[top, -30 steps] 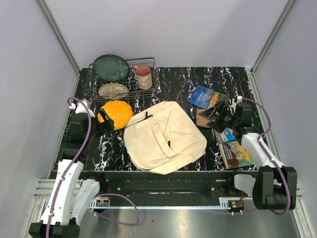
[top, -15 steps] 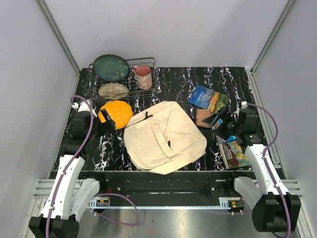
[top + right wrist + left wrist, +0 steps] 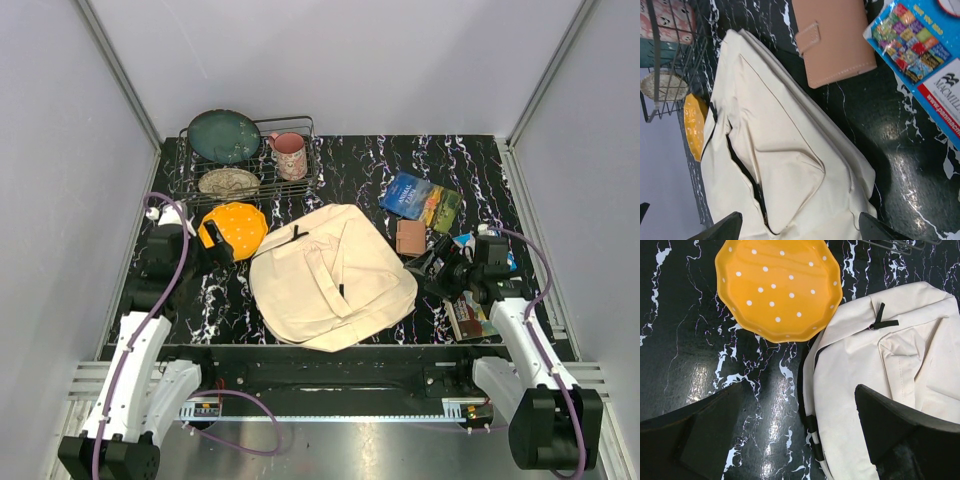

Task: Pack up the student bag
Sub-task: Adjust the student bag at the center of the board.

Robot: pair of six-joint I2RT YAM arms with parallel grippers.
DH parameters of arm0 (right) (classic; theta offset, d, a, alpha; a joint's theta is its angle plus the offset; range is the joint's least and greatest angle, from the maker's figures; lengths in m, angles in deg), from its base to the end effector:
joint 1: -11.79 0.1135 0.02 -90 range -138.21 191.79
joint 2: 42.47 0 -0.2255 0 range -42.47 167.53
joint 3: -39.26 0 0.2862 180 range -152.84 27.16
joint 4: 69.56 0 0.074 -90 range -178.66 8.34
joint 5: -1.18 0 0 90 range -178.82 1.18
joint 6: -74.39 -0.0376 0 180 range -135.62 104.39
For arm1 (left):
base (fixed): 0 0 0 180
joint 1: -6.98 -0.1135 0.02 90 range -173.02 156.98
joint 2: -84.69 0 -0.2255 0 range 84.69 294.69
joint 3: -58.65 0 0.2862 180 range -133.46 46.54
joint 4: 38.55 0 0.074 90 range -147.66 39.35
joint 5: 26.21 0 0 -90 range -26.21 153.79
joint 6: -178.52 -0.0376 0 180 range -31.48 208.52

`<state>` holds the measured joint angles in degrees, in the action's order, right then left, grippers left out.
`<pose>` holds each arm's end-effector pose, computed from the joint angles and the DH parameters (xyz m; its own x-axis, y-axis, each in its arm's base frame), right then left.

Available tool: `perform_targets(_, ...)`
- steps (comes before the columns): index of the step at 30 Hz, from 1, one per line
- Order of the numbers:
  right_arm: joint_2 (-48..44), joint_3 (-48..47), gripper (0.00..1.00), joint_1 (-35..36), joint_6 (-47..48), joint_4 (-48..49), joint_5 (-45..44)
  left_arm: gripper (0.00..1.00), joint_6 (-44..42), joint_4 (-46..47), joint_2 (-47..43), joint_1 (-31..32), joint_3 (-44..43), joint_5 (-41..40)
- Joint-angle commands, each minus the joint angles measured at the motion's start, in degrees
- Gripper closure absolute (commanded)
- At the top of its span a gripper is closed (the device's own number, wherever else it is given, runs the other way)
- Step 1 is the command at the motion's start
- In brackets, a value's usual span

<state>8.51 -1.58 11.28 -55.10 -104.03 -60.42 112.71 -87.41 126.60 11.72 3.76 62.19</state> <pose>0.2361 0.0158 0.1631 -0.7523 0.5661 -0.3370 0.1913 0.6772 0.7105 0.2208 -0.0173 0.2630 -0.5574 -0.3648 -0.7458 -0.1846 0.9303 -0.3171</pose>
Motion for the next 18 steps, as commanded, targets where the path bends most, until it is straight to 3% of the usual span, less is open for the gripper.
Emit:
perform_targets(1,-0.35,1.39,0.0,0.25,1.95,1.19,3.41,0.01,-0.45,0.28,-2.09,-0.42,-2.04,-1.12)
perform_targets(7,2.62,-0.27,0.0,0.16,4.33,-1.54,1.48,0.01,-0.37,0.28,-1.83,-0.34,-1.78,-1.29)
perform_targets(10,5.52,0.25,0.02,2.08,2.14,3.1,3.59,0.01,-0.28,0.28,-1.22,-0.34,-1.69,-1.29)
perform_targets(18,13.35,0.78,0.07,3.85,-0.86,7.25,-2.38,0.01,-0.19,0.54,-0.6,-0.42,-1.86,-0.94)
